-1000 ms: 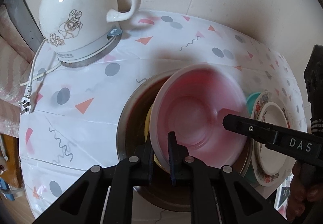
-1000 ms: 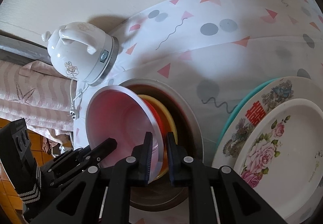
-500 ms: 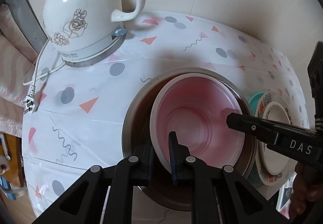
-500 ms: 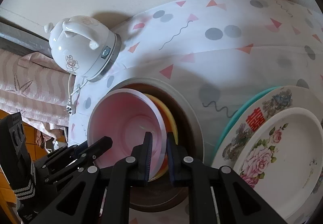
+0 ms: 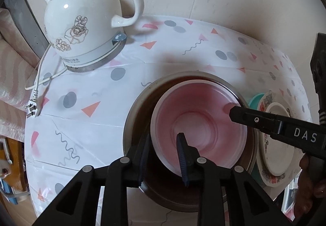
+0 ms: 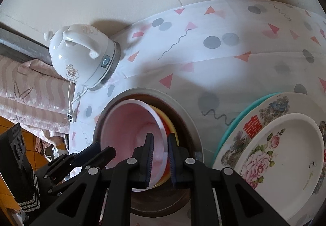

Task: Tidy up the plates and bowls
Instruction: 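Open both grippers and release the pink-and-red bowl, then close both grippers on the steel bowl rim holding the nested bowls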

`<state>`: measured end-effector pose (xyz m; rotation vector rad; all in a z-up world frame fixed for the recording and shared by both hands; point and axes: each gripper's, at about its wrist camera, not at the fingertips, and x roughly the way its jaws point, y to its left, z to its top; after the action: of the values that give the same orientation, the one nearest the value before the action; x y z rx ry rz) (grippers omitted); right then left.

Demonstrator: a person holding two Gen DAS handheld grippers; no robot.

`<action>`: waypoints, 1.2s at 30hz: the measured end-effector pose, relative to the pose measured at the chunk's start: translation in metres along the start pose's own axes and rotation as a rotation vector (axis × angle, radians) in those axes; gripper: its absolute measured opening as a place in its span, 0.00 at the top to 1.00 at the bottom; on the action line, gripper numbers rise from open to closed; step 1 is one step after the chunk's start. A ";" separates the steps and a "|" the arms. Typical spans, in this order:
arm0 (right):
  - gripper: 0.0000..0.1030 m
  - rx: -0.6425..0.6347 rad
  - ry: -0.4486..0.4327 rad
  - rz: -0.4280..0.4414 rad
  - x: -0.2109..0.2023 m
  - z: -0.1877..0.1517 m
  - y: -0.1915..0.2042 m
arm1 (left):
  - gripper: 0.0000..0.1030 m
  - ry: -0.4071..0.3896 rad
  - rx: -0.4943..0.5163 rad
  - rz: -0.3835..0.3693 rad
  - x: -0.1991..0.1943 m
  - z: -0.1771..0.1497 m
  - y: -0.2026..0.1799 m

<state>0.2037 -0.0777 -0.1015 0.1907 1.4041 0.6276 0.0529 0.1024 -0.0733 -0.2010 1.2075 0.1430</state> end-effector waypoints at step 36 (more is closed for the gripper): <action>0.76 0.130 -0.137 -0.003 -0.056 -0.043 -0.031 | 0.30 -0.043 -0.102 -0.043 -0.028 -0.014 0.043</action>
<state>0.1700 -0.1424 -0.0763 0.3286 1.3129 0.5116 0.0207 0.1410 -0.0556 -0.3117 1.1532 0.1711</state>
